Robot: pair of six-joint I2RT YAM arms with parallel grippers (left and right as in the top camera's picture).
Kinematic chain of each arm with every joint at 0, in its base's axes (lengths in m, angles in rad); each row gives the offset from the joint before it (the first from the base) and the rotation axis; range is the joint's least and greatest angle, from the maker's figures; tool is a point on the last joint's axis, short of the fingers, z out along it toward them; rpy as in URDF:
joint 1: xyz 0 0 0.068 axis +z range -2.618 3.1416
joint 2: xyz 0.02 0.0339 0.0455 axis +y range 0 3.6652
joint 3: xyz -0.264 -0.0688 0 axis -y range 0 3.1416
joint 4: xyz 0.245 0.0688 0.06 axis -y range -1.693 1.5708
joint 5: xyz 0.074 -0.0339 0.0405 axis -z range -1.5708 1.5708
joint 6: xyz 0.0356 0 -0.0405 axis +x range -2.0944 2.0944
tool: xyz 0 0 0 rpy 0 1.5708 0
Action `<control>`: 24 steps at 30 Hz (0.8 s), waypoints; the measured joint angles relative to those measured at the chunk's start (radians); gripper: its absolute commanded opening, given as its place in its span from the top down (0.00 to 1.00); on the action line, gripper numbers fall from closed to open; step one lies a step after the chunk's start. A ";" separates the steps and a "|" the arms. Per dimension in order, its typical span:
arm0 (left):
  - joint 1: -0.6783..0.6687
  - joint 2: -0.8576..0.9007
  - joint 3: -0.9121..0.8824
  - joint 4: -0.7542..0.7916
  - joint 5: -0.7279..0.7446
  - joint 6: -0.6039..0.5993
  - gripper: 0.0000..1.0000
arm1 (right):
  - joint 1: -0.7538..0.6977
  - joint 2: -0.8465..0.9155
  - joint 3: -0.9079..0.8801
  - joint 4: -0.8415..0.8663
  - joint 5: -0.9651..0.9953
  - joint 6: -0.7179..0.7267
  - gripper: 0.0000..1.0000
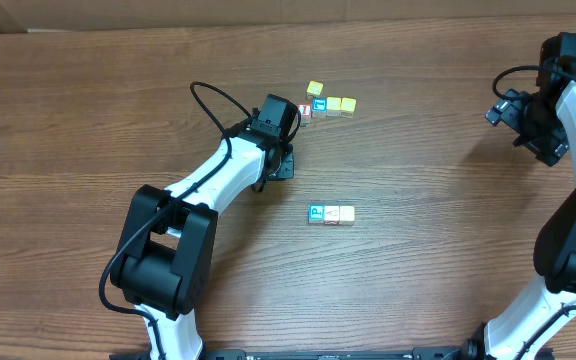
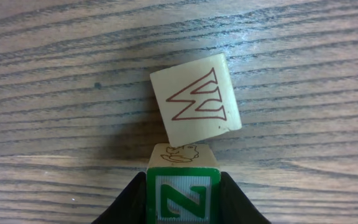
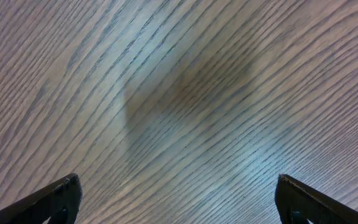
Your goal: Flip 5 blocks
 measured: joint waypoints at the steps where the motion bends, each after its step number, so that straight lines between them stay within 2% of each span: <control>1: 0.000 0.000 0.003 -0.010 0.000 0.002 0.80 | 0.000 0.000 0.000 0.000 0.000 0.000 0.00; 14: 0.000 0.000 0.159 -0.289 0.028 0.011 0.78 | 0.000 0.000 0.000 0.000 0.000 0.000 0.00; 24: -0.053 -0.038 0.173 -0.411 0.053 -0.015 0.80 | 0.000 0.000 0.000 0.001 0.000 0.000 0.00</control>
